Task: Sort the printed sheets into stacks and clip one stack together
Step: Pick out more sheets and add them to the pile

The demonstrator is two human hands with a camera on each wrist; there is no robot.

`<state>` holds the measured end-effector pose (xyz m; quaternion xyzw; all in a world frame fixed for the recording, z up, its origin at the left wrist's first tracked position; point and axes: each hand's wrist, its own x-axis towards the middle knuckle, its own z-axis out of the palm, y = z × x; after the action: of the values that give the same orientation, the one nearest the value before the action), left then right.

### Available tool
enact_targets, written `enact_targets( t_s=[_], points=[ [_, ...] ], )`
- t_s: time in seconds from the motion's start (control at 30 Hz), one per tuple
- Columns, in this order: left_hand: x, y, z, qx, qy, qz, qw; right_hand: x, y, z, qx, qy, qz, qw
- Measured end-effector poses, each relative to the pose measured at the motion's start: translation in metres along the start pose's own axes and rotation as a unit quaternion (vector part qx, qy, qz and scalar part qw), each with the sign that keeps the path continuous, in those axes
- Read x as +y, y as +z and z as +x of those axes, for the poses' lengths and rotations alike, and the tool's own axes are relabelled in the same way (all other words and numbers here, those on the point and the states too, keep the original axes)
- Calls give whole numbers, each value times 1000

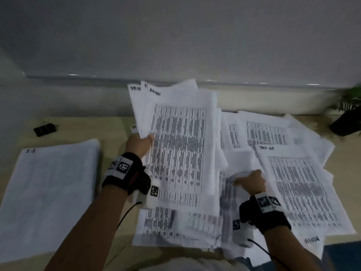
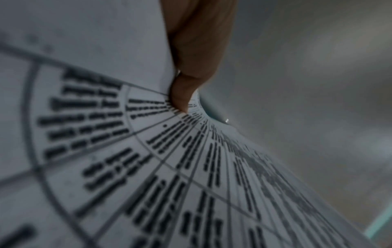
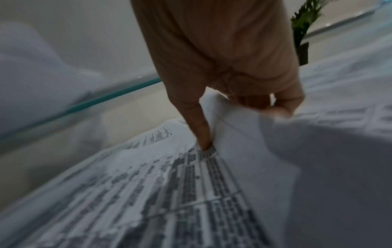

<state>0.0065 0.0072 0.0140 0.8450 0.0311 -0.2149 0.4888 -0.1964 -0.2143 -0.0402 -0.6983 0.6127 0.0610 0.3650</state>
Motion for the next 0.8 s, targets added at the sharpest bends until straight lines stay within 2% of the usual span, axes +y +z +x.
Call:
enact_targets(
  t_s=[0.07, 0.13, 0.2, 0.27, 0.37, 0.47, 0.57, 0.63, 0.7, 0.8],
  points=[
    [-19, 14, 4, -36, -39, 83, 995, -12, 3, 6, -2, -52, 5, 999],
    [-33, 18, 10, -21, -44, 221, 974, -34, 3, 11, 26, -103, 23, 994],
    [-41, 16, 16, 9, -46, 288, 957, -54, 4, 18, 52, -110, 42, 992],
    [-43, 13, 21, 18, -46, 242, 969, -66, 12, 25, 57, -86, 37, 994],
    [-44, 16, 22, -19, -42, 105, 993, -77, 37, 23, 14, -97, 37, 995],
    [-47, 25, 12, -60, -35, 54, 996, -91, 66, -1, -100, -170, 55, 979],
    [-48, 28, 4, -55, -2, -23, 998, -104, 84, -27, -202, -208, 37, 956],
    [-50, 25, 2, -36, -20, -60, 997, -110, 84, -40, -191, -260, -16, 946],
    [-55, 20, 7, -22, -62, -84, 994, -114, 73, -52, -133, -335, -47, 931],
    [-57, 7, 10, 3, -97, -48, 994, -120, 42, -70, -87, -419, -5, 904]
  ],
)
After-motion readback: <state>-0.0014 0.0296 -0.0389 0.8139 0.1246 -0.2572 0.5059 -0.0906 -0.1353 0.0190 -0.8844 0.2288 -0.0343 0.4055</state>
